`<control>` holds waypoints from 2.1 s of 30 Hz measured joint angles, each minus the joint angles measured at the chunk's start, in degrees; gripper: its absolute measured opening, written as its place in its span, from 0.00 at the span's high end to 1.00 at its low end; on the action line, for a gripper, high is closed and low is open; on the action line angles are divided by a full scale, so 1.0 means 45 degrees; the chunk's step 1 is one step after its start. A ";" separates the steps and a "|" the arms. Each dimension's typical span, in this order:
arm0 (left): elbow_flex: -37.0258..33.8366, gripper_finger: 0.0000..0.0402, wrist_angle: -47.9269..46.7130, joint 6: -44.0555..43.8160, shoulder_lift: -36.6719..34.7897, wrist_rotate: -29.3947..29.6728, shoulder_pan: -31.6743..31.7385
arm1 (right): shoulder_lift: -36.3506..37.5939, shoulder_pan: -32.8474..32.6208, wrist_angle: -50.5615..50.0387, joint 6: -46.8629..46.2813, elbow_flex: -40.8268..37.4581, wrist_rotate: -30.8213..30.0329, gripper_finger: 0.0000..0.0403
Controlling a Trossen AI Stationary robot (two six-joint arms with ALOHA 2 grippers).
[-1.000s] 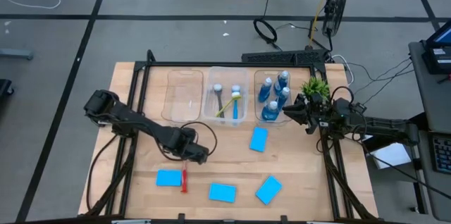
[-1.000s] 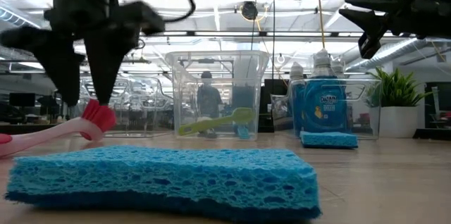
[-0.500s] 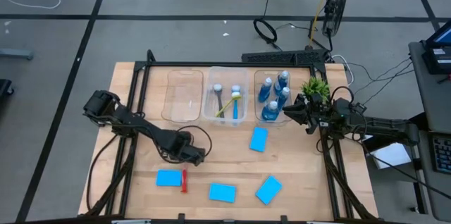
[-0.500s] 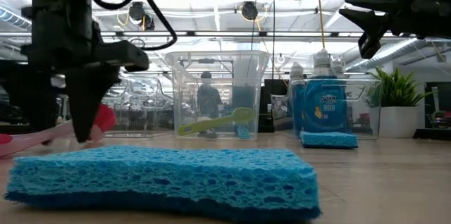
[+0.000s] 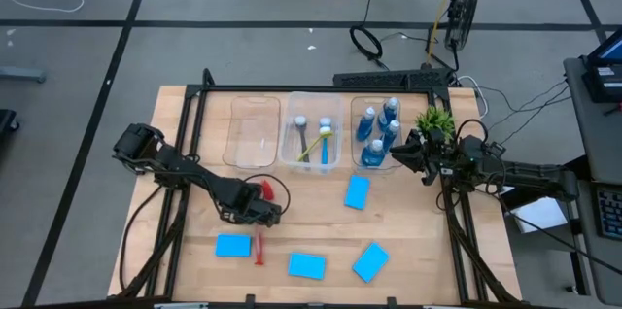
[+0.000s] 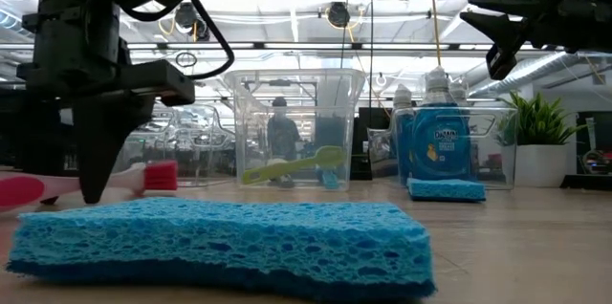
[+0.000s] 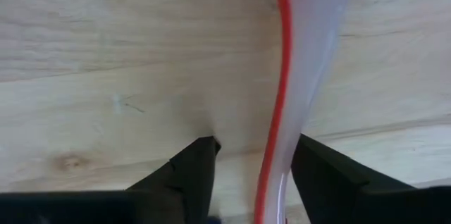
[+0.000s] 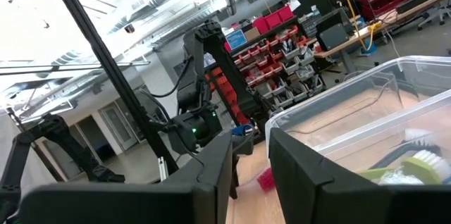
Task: Pick & Place Kitchen Sink Supplies
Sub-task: Put the orange dishwashing brush into the transparent white bin
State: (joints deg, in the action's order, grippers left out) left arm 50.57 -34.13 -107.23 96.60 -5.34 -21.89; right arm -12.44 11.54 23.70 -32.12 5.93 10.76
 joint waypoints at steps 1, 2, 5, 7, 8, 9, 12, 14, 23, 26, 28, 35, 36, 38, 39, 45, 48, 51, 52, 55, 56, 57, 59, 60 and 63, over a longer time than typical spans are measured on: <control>0.0000 0.58 -0.0005 0.0041 0.0009 0.0035 0.0000 | 0.0003 0.0003 0.0000 0.0000 0.0000 0.0000 0.79; 0.0000 0.61 -0.0005 0.0058 0.0010 0.0071 0.0000 | -0.0002 -0.0001 0.0000 0.0000 0.0000 0.0000 0.79; -0.0015 0.73 -0.0046 0.0094 0.0012 0.0097 0.0000 | -0.0002 0.0000 0.0000 0.0000 0.0000 0.0000 0.79; -0.0021 0.81 -0.0120 0.0094 0.0016 0.0089 0.0000 | -0.0002 -0.0002 0.0000 0.0000 0.0000 0.0000 0.79; -0.0024 0.85 -0.0139 0.0079 0.0019 0.0094 -0.0001 | -0.0002 0.0003 0.0000 0.0000 0.0000 0.0000 0.79; -0.0024 0.88 -0.0107 0.0127 0.0019 0.0107 0.0000 | -0.0002 -0.0002 0.0000 0.0000 0.0000 0.0000 0.79; -0.0024 0.90 -0.0057 0.0300 0.0024 0.0262 -0.0008 | -0.0002 -0.0002 0.0000 0.0000 0.0000 0.0000 0.79; -0.0024 0.90 -0.0029 0.0332 -0.0010 0.0330 -0.0013 | -0.0002 -0.0001 0.0000 0.0000 0.0000 -0.0003 0.79; -0.0092 0.90 0.1920 0.1811 -0.1267 0.1640 -0.0114 | -0.0002 0.0003 0.0002 0.0000 -0.0005 -0.0020 0.79; -0.0073 0.90 0.3291 0.3665 -0.1826 0.2691 -0.0185 | 0.0002 0.0003 0.0000 0.0000 -0.0005 -0.0029 0.79; -0.0073 0.90 0.4156 0.5584 -0.2154 0.3438 -0.0175 | -0.0002 0.0000 0.0003 0.0000 -0.0005 -0.0029 0.79; -0.0049 0.90 0.8910 1.2913 -0.2317 0.3882 -0.0175 | -0.0002 -0.0001 0.0003 0.0002 -0.0010 -0.0039 0.79; -0.0036 0.90 0.9319 1.3558 -0.2322 0.3881 -0.0154 | 0.0001 0.0000 0.0005 0.0000 -0.0010 -0.0039 0.79; -0.0034 0.90 0.9780 1.4605 -0.2315 0.3876 -0.0069 | 0.0000 0.0001 0.0000 0.0000 -0.0010 -0.0039 0.79; -0.0034 0.90 0.9947 1.5097 -0.2312 0.3876 -0.0030 | -0.0001 -0.0002 0.0001 0.0000 -0.0010 -0.0039 0.79; -0.0039 0.90 1.1918 1.7390 -0.2312 0.2694 0.0273 | 0.0001 -0.0002 0.0003 0.0016 -0.0010 -0.0037 0.79; -0.0034 0.90 1.2833 1.8074 -0.2317 0.2083 0.0488 | -0.0002 0.0003 0.0005 0.0053 -0.0010 -0.0039 0.79; -0.0034 0.90 1.3084 1.8109 -0.2317 0.1954 0.0766 | -0.0001 0.0003 0.0004 0.0053 -0.0010 -0.0039 0.79; -0.0034 0.90 1.3225 1.7909 -0.2317 0.1876 0.0889 | 0.0000 0.0000 0.0003 0.0053 -0.0010 -0.0039 0.79; -0.0034 0.90 1.4247 1.7505 -0.2317 0.1285 0.1371 | 0.0000 0.0000 0.0001 0.0053 -0.0010 -0.0040 0.79; -0.0034 0.90 1.4799 1.7474 -0.2317 0.0955 0.1557 | 0.0001 0.0001 0.0000 0.0053 -0.0010 -0.0039 0.79; -0.0034 0.90 1.5389 1.7510 -0.2317 0.0583 0.1750 | 0.0001 0.0000 0.0000 0.0053 -0.0010 -0.0041 0.79; -0.0034 0.90 1.6694 1.7815 -0.2317 -0.0396 0.2168 | -0.0002 0.0003 0.0003 0.0053 -0.0010 -0.0039 0.79; -0.0034 0.90 1.7388 1.7991 -0.2317 -0.0964 0.2385 | -0.0002 0.0003 0.0000 0.0053 -0.0010 -0.0039 0.79; -0.0034 0.90 1.9455 1.8189 -0.2317 -0.2700 0.3036 | -0.0002 0.0003 0.0000 0.0053 -0.0010 -0.0039 0.79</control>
State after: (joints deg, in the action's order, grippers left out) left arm 50.41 53.42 -25.38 86.17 -17.49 -8.23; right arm -12.45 11.55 23.70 -31.88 5.89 10.59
